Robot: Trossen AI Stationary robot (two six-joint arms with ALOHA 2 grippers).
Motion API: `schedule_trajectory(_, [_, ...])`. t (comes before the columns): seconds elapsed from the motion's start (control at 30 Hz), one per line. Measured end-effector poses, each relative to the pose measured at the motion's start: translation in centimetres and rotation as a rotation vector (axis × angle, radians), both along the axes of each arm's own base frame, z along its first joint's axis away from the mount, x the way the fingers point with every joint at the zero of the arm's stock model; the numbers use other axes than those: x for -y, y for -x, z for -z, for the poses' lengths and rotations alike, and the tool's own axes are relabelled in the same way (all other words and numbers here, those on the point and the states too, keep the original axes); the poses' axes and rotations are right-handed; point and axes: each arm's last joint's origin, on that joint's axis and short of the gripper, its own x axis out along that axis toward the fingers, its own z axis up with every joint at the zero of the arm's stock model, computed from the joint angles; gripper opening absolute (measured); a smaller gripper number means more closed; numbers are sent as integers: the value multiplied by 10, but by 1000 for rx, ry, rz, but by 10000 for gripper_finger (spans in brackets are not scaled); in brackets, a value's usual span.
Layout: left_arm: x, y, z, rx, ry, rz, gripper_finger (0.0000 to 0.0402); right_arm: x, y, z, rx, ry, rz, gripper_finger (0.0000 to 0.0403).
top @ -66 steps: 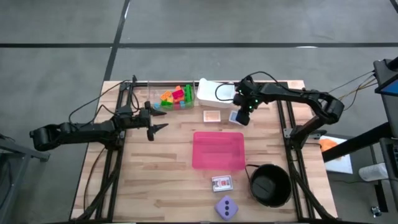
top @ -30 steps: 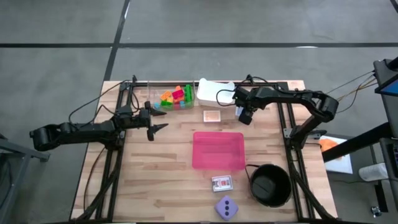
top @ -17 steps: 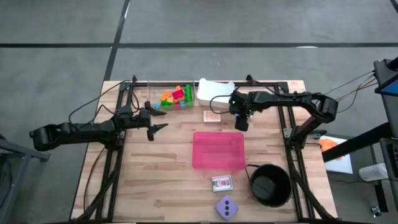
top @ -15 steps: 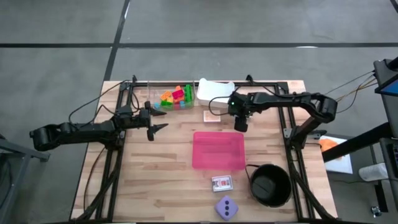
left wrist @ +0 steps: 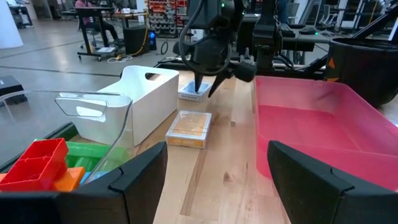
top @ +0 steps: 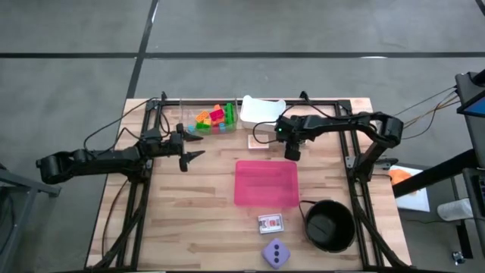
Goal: Pick & Place Toys
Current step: Put the blue playing card into the white bin
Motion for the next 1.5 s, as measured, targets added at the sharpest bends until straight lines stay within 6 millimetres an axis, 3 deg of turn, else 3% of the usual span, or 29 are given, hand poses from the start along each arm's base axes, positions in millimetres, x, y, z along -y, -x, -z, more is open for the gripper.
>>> schedule_trajectory(0.2, [0,0,0,-1,0,0,281,0,-1,0,2,7,3,158])
schedule_trajectory(0.67, [0,0,0,-2,0,0,281,-5,-9,28,-116,55,3,156])
schedule_trajectory(0.77, [0,0,0,-1,0,0,281,-9,-10,27,-115,73,-2,135])
schedule_trajectory(1.0, [0,0,0,-1,0,0,281,-16,-12,25,-110,83,0,28])
schedule_trajectory(1.2, [0,0,0,-1,0,0,281,-19,-11,22,-104,94,-9,18])
schedule_trajectory(1.5, [0,0,0,-1,2,0,281,-24,-3,-5,-30,75,-17,16])
